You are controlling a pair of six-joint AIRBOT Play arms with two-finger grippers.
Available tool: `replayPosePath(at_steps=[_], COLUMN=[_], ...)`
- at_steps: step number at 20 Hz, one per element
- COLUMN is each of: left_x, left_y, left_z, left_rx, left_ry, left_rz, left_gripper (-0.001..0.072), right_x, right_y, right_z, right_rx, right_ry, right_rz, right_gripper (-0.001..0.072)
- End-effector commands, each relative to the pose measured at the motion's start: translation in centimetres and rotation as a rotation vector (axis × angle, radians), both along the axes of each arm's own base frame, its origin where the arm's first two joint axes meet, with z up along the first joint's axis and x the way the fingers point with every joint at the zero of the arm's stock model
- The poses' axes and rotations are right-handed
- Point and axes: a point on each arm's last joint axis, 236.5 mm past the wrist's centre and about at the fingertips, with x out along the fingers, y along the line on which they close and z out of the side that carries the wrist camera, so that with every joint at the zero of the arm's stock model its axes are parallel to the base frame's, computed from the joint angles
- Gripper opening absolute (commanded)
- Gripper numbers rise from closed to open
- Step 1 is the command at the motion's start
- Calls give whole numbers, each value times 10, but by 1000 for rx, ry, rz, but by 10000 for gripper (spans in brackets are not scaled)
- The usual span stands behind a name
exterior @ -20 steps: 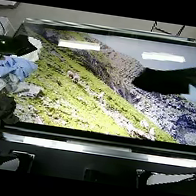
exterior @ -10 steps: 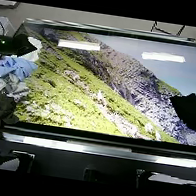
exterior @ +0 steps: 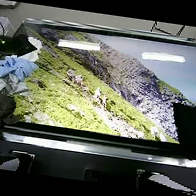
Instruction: Fold the clothes and pants, and hang the long-sleeved shirts on hangers.
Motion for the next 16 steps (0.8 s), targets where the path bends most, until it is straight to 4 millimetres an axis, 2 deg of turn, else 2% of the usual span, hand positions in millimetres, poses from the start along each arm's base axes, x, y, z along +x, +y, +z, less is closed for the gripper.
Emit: replayPosePath(at_steps=[1, 3, 4, 5, 6, 7, 9, 10, 12, 13, 14, 15, 16], left_x=[0, 0, 0, 0, 0, 1, 10, 15, 30, 38, 44, 47, 44], left_y=[0, 0, 0, 0, -3, -11, -22, -24, -23, -19, -12, 5, 28], left_z=[-1, -1, -1, -1, 1, 9, 31, 42, 60, 59, 46, 18, -15], left_rx=[1, 1, 1, 0, -16, -57, -71, -56, 2, 58, 137, 272, 413], left_ry=[2, 2, 1, 1, -1, -17, -100, -158, -260, -287, -272, -204, -92], left_rz=[0, 0, 0, 0, -4, -14, -27, -33, -2, 21, 42, 74, 116], left_gripper=[19, 19, 19, 19, 19, 19, 18, 18, 16, 16, 15, 15, 16], right_x=[-20, -19, -16, -10, -2, 7, 33, 57, 123, 160, 193, 227, 254], right_y=[8, 5, 2, 0, -3, -6, -23, -39, -67, -70, -62, -37, -3], right_z=[-12, -10, -7, -1, 9, 24, 69, 103, 183, 229, 266, 292, 298], right_rx=[2, -16, -35, -46, -56, -56, -101, -171, -354, -465, -560, -604, -585], right_ry=[64, 59, 45, 20, -13, -48, -145, -245, -519, -649, -744, -818, -861], right_rz=[11, 8, -10, -17, -11, 4, 26, 26, 70, 129, 212, 298, 377], right_gripper=[39, 55, 200, 441, 603, 689, 701, 701, 701, 701, 701, 701, 701])
